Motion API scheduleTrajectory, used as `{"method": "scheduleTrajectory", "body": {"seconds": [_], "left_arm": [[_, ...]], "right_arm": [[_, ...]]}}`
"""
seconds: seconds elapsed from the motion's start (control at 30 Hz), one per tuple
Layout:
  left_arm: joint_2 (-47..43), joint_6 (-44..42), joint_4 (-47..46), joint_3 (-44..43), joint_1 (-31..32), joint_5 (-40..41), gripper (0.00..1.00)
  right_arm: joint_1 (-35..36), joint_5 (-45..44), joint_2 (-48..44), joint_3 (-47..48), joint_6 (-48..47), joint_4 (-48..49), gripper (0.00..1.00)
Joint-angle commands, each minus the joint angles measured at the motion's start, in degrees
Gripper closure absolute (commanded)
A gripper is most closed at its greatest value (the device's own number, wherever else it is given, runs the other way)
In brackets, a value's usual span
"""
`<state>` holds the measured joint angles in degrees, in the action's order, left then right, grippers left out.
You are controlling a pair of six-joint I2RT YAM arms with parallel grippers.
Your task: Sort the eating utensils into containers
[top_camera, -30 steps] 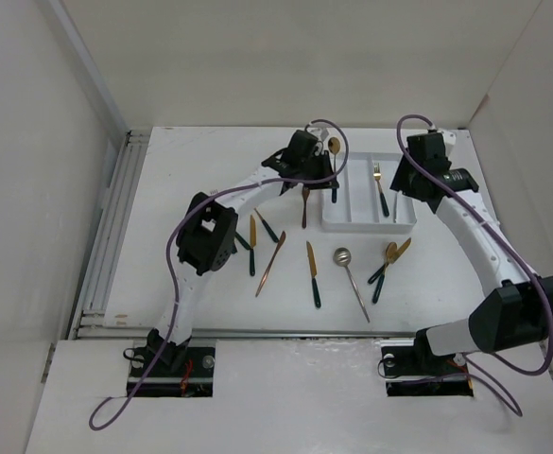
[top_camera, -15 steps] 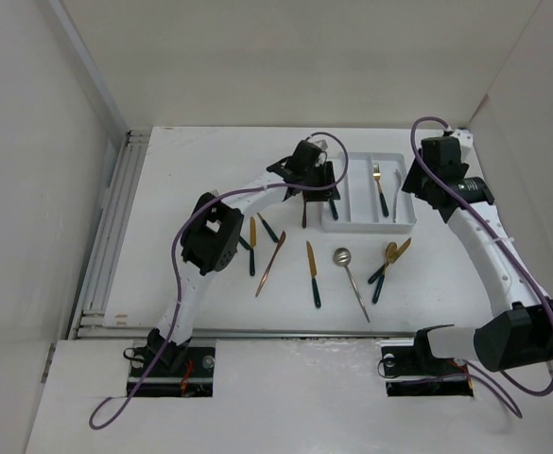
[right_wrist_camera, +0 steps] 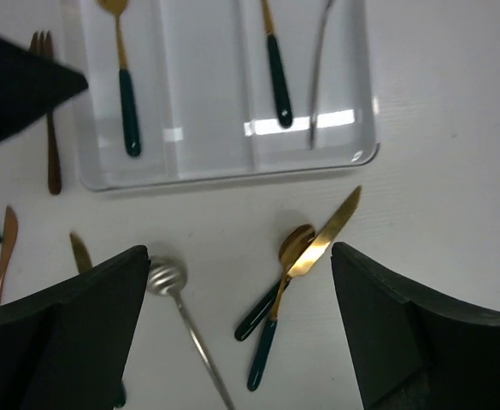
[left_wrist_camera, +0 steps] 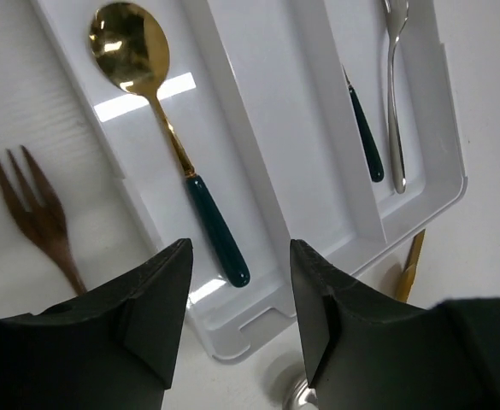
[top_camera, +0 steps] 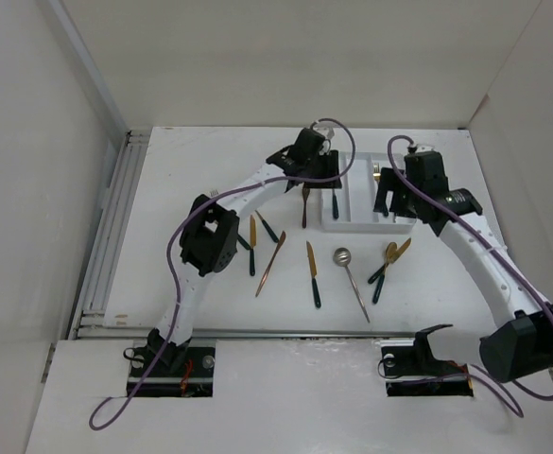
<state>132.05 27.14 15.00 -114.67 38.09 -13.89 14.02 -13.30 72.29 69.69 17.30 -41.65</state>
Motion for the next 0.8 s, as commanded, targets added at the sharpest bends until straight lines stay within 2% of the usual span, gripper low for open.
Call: {"method": "scheduleTrajectory", "body": {"seconds": [0.0, 0.07, 0.13, 0.2, 0.33, 0.53, 0.67, 0.77], "left_arm": [[-10.05, -6.55, 4.23, -5.21, -1.69, 5.35, 0.54], [-13.72, -7.18, 8.36, -5.21, -3.45, 7.72, 0.53], [-16.63, -7.79, 12.13, -2.67, -6.78, 11.68, 0.53], [-21.71, -7.8, 13.55, 1.88, -10.9, 15.19, 0.53], [-29.47, -7.8, 14.7, 8.83, -18.37, 15.04, 0.53], [-38.34, -7.02, 15.84, 17.36, -29.01, 9.77, 0.53], [-43.35, -5.61, 15.32, 26.93, -33.94, 4.06, 0.53], [-45.38, -5.6, 15.32, 29.68, -35.97, 2.73, 0.54]], "right_arm": [[2.23, 7.21, -3.99, -4.63, 3.52, -0.98, 0.08], [2.77, 12.04, -5.92, -7.45, 5.54, 0.68, 0.09], [4.34, 17.07, -5.93, -11.49, 7.65, 1.39, 0.18], [6.44, 17.69, -5.33, -14.13, 12.04, 2.01, 0.28], [14.08, 15.42, -1.02, -17.48, 17.32, 2.54, 0.36], [20.78, 10.06, 8.71, -18.71, 21.36, 2.46, 0.4], [20.78, 4.97, 11.38, -18.19, 21.99, 1.83, 0.41], [20.78, 4.34, 12.08, -18.19, 22.51, 2.7, 0.41]]}}
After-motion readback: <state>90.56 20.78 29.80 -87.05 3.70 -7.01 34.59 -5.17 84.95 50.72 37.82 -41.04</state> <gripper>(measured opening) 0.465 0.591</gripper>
